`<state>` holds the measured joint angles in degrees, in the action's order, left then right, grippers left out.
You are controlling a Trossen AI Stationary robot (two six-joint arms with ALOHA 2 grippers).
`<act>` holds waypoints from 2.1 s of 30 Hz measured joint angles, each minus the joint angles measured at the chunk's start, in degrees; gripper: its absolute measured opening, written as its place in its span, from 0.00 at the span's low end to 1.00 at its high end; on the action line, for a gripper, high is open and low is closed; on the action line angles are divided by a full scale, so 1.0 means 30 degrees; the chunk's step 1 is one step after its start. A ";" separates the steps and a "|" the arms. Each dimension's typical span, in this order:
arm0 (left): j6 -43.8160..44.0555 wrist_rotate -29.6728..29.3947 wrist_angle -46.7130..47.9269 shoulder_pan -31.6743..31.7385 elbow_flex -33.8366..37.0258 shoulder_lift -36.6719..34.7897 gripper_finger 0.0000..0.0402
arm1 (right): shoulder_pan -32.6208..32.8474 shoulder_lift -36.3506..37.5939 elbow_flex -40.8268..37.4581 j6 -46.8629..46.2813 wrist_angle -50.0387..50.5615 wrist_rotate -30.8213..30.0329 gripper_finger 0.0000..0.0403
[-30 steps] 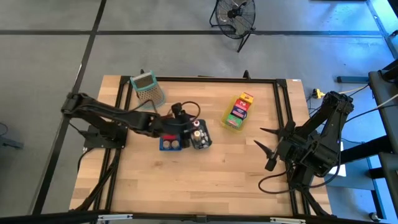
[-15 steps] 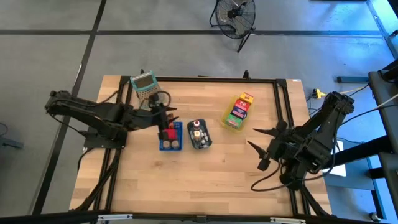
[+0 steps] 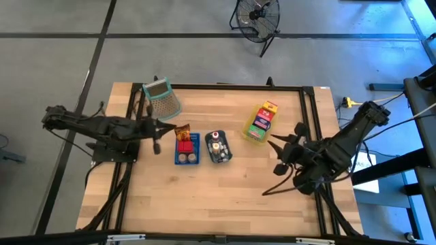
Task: Pick & Place Kitchen Items
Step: Return to Home Position
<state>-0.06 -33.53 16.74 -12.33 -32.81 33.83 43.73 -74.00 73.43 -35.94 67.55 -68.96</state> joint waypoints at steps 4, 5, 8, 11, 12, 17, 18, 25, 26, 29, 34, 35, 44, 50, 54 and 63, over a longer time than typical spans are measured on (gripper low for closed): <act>-0.0524 0.1575 -0.2215 0.0035 0.2284 -0.3401 0.01 | -0.0460 0.0791 0.0000 0.2243 0.0470 0.1449 0.07; -0.0386 0.1522 -0.2233 0.0036 0.2657 -0.4178 0.01 | -0.0526 0.1110 0.0000 0.2668 0.1016 0.1494 0.04; 0.0254 0.1397 -0.2260 0.0035 0.3581 -0.6025 0.01 | -0.1045 0.2764 0.0022 0.2034 0.3508 0.1017 0.01; 0.0782 0.1499 -0.2166 0.0035 0.4280 -0.7248 0.00 | -0.1801 0.5302 0.0138 -0.0654 0.6226 0.1351 0.01; 0.0870 0.1548 -0.2206 0.0035 0.4500 -0.7498 0.01 | -0.1945 0.6210 0.0132 -0.1489 0.6740 0.1720 0.01; 0.1248 0.1771 -0.2209 0.0035 0.5706 -0.8059 0.00 | -0.1893 1.0521 -0.1360 -0.2094 0.4557 0.3005 0.01; 0.1327 0.2092 -0.2242 0.0042 0.6047 -0.8101 0.00 | -0.1768 1.1306 -0.2059 -0.1188 0.3575 0.3435 0.00; 0.1463 0.4318 -0.4662 0.0035 0.8831 -0.8181 0.00 | -0.1277 1.5651 -0.8173 0.4955 -0.4199 0.4903 0.00; 0.1478 0.4451 -0.5004 0.0035 0.9155 -0.8206 0.00 | -0.1277 1.6097 -0.8892 0.5473 -0.5280 0.4979 0.00; 0.1727 0.4814 -0.5543 0.0035 0.9850 -0.8312 0.01 | -0.1277 1.7425 -1.1113 0.7651 -0.8824 0.6142 0.00; 0.2092 0.5183 -0.6491 0.0035 1.0698 -0.8387 0.00 | -0.1521 1.8653 -1.4362 1.1787 -1.4456 0.9474 0.00; 0.2037 0.5366 -0.6693 0.0035 1.0772 -0.8382 0.00 | -0.1647 1.8740 -1.4891 1.2425 -1.5469 1.0084 0.00; 0.1961 0.5730 -0.6652 0.0035 1.0771 -0.8454 0.01 | -0.3299 1.8695 -1.8207 1.3634 -1.9484 1.3636 0.00; 0.1961 0.5725 -0.6654 0.0035 1.0771 -0.8454 0.01 | -0.4419 1.8673 -2.0279 1.3709 -2.2169 1.6101 0.00; 0.1931 0.5725 -0.6866 0.0035 1.0771 -0.8454 0.01 | -0.5344 1.8673 -2.1694 1.3776 -2.4017 1.7874 0.00; 0.0922 0.5725 -0.6946 0.0035 1.0771 -0.8454 0.00 | -0.6826 1.8673 -2.2793 1.3689 -2.4653 1.9872 0.00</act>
<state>2.71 -16.36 -4.10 -12.23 -0.49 8.47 23.25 -17.98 5.05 5.13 -6.41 -9.34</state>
